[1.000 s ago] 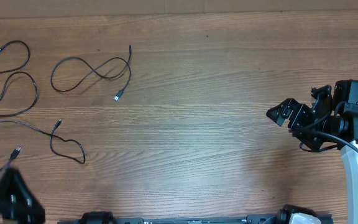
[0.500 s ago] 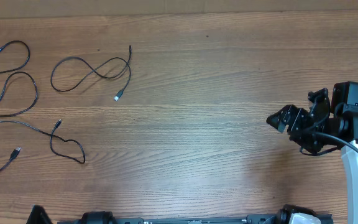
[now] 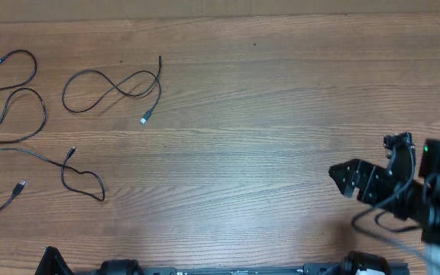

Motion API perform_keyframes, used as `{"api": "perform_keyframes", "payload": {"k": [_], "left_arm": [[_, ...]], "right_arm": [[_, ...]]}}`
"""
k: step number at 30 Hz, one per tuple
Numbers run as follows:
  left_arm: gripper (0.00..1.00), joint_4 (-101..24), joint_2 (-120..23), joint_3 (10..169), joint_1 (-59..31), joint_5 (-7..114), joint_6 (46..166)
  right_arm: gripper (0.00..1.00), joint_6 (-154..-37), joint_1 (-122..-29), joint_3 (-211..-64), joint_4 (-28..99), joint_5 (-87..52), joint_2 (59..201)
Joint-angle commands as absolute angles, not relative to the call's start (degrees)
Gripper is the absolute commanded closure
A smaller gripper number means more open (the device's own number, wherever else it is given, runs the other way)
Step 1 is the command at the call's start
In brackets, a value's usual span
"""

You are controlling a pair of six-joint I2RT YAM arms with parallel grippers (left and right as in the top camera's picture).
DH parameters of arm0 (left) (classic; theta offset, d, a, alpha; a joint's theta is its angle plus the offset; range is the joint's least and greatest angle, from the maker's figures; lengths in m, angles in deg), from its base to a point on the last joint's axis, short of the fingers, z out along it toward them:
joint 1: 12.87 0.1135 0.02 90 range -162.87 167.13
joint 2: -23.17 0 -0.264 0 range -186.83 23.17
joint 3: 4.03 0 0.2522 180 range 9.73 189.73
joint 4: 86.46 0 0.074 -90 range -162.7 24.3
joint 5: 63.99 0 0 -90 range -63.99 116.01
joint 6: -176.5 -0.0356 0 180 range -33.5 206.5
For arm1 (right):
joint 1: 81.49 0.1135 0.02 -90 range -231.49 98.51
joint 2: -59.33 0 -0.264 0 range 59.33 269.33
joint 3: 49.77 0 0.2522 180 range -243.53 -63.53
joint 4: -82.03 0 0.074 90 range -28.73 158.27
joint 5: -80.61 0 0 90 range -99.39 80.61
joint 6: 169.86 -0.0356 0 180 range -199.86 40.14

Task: Untangle cables

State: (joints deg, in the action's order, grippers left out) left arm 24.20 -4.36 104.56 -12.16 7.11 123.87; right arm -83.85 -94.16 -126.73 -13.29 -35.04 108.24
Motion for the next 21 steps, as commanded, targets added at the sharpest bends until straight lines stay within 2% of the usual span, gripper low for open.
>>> {"api": "perform_keyframes", "payload": {"k": [1,8,21], "left_arm": [[0.00,24.1,-3.9,104.3,-12.5,6.5,124.4],[0.00,24.1,-3.9,104.3,-12.5,6.5,124.4],[0.00,24.1,-3.9,104.3,-12.5,6.5,124.4]], "right_arm": [[0.00,-82.7,-94.0,-126.8,-14.7,-35.6,103.3],[0.00,-82.8,-94.0,-126.8,-18.3,-35.6,101.5],[0.00,-82.8,-94.0,-126.8,-15.5,-36.2,101.5]]}}
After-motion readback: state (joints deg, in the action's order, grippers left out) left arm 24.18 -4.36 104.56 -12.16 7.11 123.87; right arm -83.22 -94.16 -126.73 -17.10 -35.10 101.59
